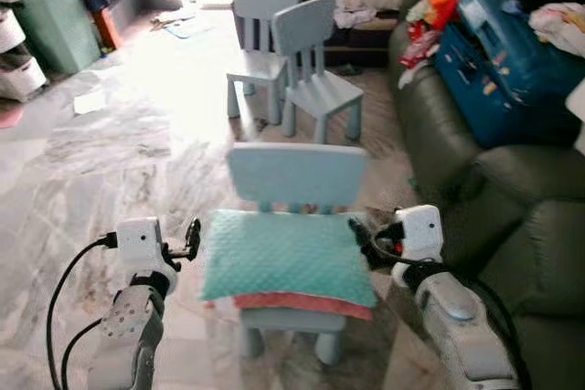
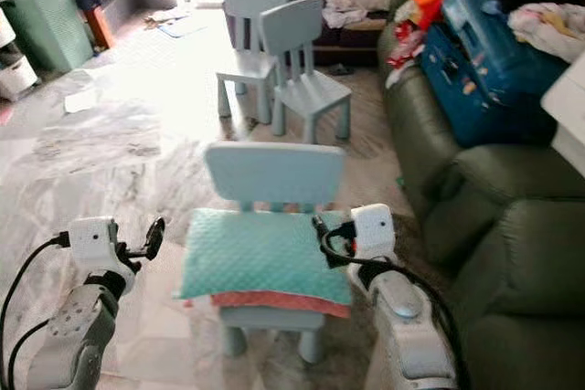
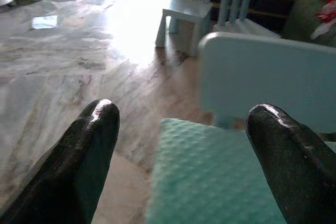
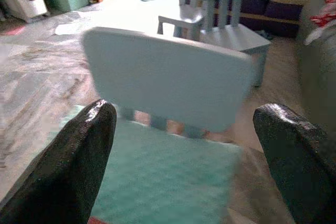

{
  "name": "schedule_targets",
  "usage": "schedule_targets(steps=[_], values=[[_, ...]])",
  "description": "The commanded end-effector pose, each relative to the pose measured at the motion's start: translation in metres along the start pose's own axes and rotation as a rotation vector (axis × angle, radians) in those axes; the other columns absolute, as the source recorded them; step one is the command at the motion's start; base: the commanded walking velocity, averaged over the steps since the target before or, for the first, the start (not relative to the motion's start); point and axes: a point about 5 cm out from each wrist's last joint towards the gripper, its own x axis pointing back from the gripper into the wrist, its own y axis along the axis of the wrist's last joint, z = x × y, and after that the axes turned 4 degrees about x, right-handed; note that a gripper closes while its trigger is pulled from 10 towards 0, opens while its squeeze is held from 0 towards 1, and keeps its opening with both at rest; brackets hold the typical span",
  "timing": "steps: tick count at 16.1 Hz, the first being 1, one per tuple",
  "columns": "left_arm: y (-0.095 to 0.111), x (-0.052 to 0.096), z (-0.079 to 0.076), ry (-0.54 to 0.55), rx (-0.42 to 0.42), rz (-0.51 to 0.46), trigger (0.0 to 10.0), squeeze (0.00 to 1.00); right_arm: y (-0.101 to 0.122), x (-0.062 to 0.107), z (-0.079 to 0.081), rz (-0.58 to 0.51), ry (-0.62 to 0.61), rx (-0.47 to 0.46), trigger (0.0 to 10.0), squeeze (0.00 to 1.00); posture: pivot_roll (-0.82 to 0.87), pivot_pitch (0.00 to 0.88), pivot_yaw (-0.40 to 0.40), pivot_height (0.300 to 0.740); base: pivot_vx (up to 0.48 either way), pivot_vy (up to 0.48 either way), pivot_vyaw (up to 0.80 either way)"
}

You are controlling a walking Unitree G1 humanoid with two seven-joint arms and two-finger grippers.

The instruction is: Move the pillow to the sofa

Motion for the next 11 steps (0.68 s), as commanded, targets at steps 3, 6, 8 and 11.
schedule_targets(steps=[3, 6, 8, 11], values=[[0.003, -0.0016, -0.0008, -0.012, -0.031, -0.014, 10.0, 0.0, -0.0008, 0.0005, -0.0017, -0.001, -0.011, 0.006, 10.0, 0.0, -0.05, 0.041, 0.037, 0.74, 0.0, 0.0, 0.0], [0.0028, -0.0024, -0.0043, -0.035, -0.038, -0.015, 10.0, 0.0, -0.0011, 0.0004, -0.0015, -0.002, -0.014, 0.007, 10.0, 0.0, -0.05, 0.041, 0.04, 0.74, 0.0, 0.0, 0.0], [0.0033, -0.0026, -0.0056, -0.052, -0.017, -0.016, 10.0, 0.0, -0.001, 0.0001, -0.0014, -0.003, -0.015, 0.009, 10.0, 0.0, -0.05, 0.039, 0.037, 0.74, 0.0, 0.0, 0.0], [0.0051, -0.0026, -0.005, -0.049, -0.01, -0.024, 10.0, 0.0, 0.0003, -0.0004, -0.0024, -0.011, -0.014, 0.014, 10.0, 0.0, -0.05, 0.036, 0.037, 0.74, 0.0, 0.0, 0.0]])
